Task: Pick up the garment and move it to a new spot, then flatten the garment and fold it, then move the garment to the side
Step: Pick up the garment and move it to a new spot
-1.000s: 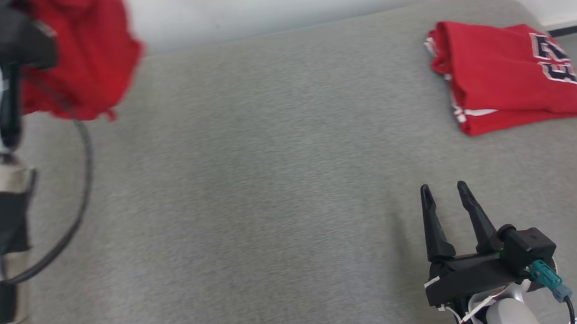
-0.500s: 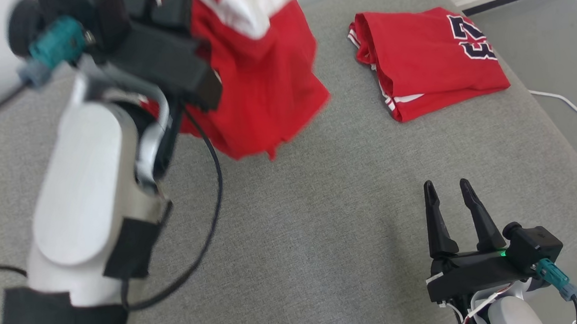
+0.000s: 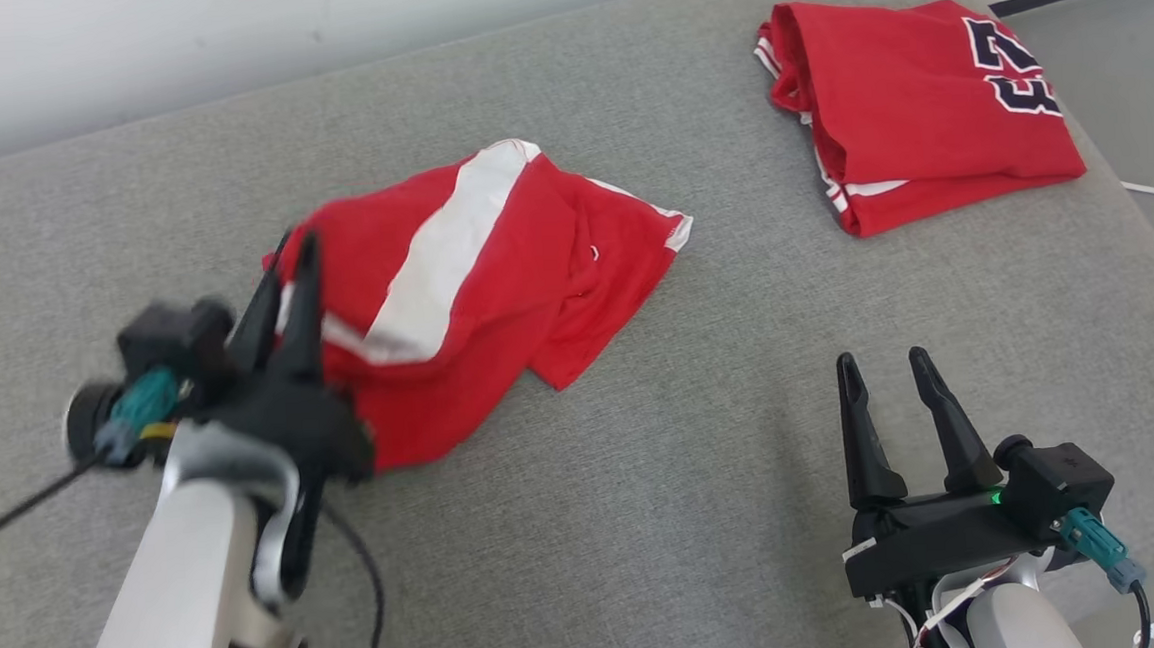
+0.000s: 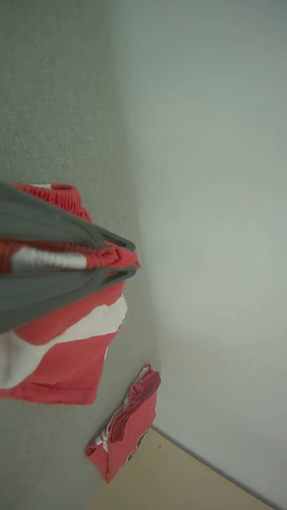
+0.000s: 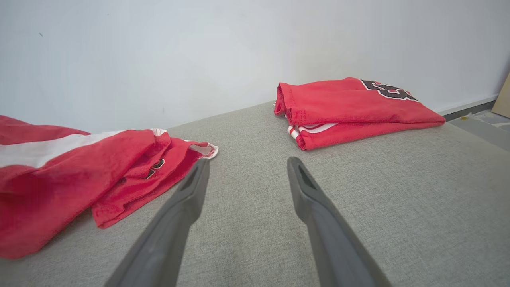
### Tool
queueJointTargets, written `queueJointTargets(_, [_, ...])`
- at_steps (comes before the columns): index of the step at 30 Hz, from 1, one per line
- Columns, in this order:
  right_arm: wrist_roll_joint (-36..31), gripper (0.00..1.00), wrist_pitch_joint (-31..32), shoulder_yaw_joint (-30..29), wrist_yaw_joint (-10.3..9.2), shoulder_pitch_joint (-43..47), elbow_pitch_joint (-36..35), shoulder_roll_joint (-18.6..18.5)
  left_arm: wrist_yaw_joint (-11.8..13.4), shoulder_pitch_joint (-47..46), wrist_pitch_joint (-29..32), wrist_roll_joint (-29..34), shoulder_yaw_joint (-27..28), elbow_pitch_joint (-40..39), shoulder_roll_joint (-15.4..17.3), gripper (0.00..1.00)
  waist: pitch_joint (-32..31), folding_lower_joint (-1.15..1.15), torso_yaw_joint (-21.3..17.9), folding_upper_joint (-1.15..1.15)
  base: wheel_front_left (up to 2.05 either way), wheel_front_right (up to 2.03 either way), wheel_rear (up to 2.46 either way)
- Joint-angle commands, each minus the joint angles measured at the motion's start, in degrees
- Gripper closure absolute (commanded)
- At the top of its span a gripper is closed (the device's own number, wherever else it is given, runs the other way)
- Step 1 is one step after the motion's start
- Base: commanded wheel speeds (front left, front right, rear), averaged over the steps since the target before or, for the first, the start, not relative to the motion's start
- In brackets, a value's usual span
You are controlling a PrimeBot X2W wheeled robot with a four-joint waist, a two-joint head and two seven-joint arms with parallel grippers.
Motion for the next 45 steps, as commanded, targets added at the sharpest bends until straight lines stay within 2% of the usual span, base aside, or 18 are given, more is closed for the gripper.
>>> queueJointTargets(1, [-0.5,0.00,-0.2,0.2,-0.15,-0.4,0.1,0.2,0.0,1.0,-0.6,-0.4,0.3,0.2,0.4,1.00,-0.2,0.00,0.4,0.00,0.00,0.00,0.00])
queueJointTargets(5, [-0.7,0.00,-0.2,0.6,-0.15,-0.5,0.5,0.2,0.4,3.8,-2.2,-1.0,1.6,3.7,1.9,1.00,-0.7,0.00,1.2,0.00,0.00,0.00,0.00])
queueJointTargets(6, [-0.8,0.00,-0.2,0.8,-0.15,-0.6,0.6,0.2,0.5,4.3,-2.7,-0.9,1.6,4.5,2.2,0.72,-0.8,0.00,1.3,0.00,0.00,0.00,0.00])
queueJointTargets(7, [-0.9,0.00,-0.2,0.8,-0.15,-0.5,0.6,0.2,0.5,4.6,-3.1,-0.4,1.4,5.3,2.4,0.21,-1.1,0.00,1.4,0.00,0.00,0.00,0.00])
queueJointTargets(8, [-1.0,0.00,-0.2,0.9,-0.15,-0.5,0.6,0.2,0.7,4.7,-3.8,-0.3,1.4,5.8,2.4,0.00,-1.3,0.00,1.6,0.00,0.00,0.00,0.00])
queueJointTargets(18, [-2.7,0.00,-0.1,-0.6,-0.16,1.9,-0.4,0.2,1.0,6.3,-9.6,-1.2,2.6,5.1,2.0,0.00,-5.4,0.00,6.2,0.00,0.00,0.00,0.00])
queueJointTargets(29, [-4.4,0.00,-0.1,-1.8,-0.16,4.4,-1.4,0.2,4.0,16.6,-11.0,-0.3,5.7,-5.4,4.6,0.00,-9.7,0.00,11.6,0.00,0.00,0.00,0.00])
queueJointTargets(45, [-4.7,0.00,0.7,-2.2,-0.16,6.8,-1.9,-0.1,6.7,28.7,-11.1,2.9,6.6,-13.5,6.1,0.00,-12.5,0.00,14.6,0.00,0.00,0.00,0.00])
